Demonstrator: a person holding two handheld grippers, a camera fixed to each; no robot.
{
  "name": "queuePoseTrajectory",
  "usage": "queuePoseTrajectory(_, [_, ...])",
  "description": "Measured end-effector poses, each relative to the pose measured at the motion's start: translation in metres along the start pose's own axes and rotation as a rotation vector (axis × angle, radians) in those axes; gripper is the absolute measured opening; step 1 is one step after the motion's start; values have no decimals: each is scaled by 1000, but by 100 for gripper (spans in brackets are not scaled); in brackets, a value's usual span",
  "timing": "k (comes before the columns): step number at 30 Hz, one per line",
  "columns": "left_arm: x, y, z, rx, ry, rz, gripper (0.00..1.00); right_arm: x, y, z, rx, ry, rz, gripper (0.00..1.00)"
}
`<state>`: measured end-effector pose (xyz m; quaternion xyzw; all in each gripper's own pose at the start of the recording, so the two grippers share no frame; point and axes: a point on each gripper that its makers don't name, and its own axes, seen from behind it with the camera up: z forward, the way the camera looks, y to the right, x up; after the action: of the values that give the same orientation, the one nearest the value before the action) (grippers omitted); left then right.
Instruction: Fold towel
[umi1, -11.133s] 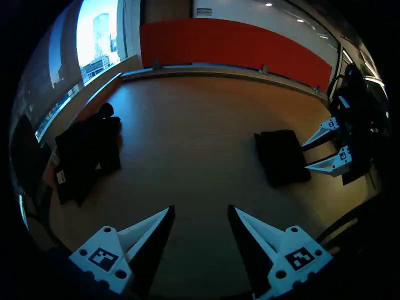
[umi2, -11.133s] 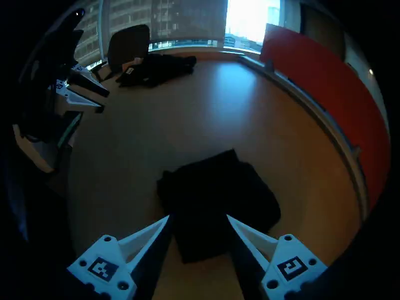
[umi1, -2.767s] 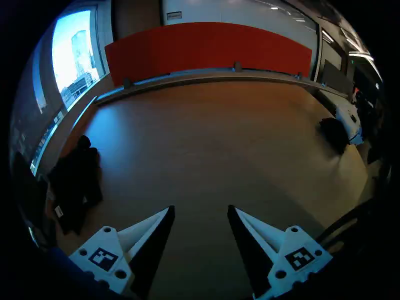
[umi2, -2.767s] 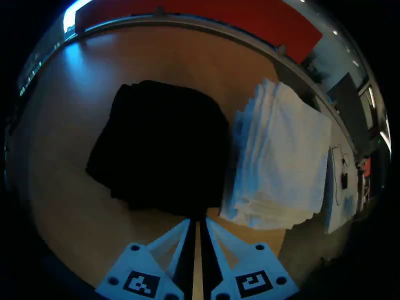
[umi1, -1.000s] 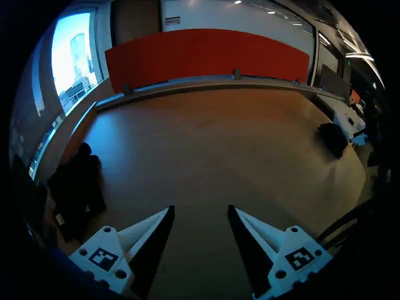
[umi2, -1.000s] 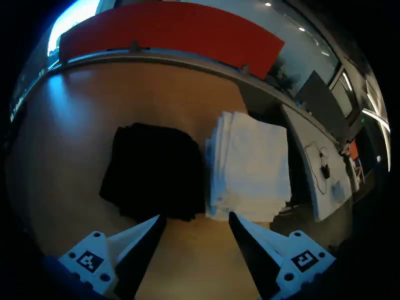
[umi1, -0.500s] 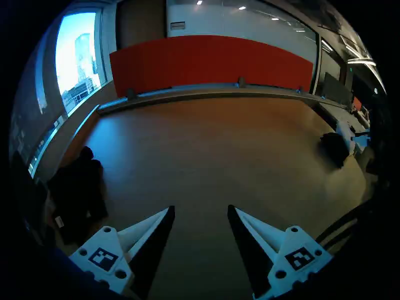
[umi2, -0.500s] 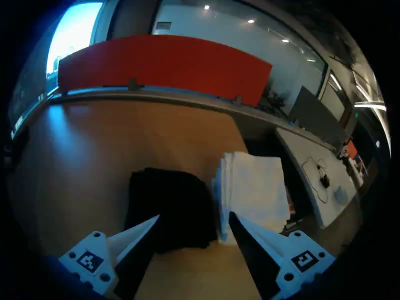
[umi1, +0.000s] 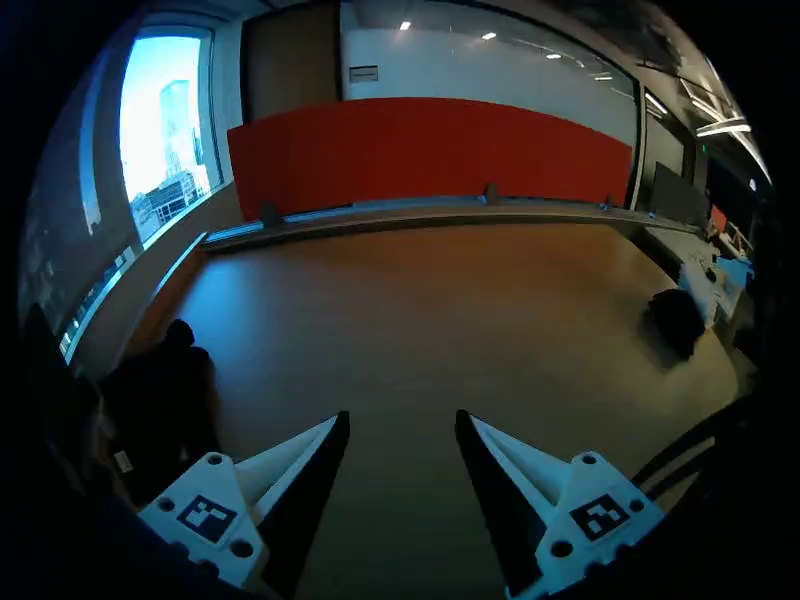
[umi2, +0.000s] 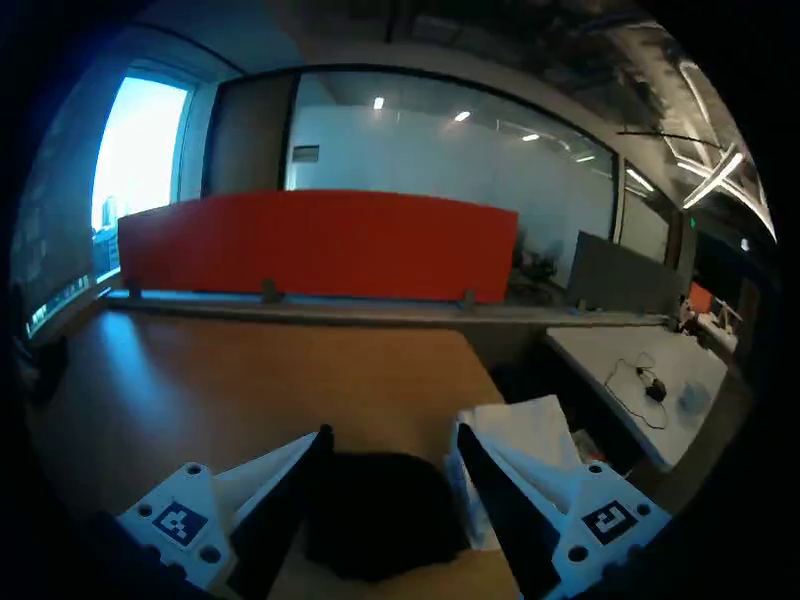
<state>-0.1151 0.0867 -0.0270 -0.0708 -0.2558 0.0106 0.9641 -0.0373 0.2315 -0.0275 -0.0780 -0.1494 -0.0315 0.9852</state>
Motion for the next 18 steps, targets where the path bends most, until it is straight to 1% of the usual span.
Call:
queuePoseTrajectory(2, [4,-1,2,4,15,-6,78,10,-1,0,-6,39,22,97])
queuePoseTrajectory(5, [11,-2,4,10,39,-11,77,17,-7,0,8,64,48,97])
queuePoseTrajectory(8, [20,-5,6,19,73,-13,77,25,-13,1,14,83,54,98])
queuePoseTrajectory(14, [44,-11,9,31,156,-9,78,38,-28,1,8,115,20,98])
queuePoseTrajectory(18, [61,-16,8,41,217,-14,77,47,-48,-1,25,131,5,98])
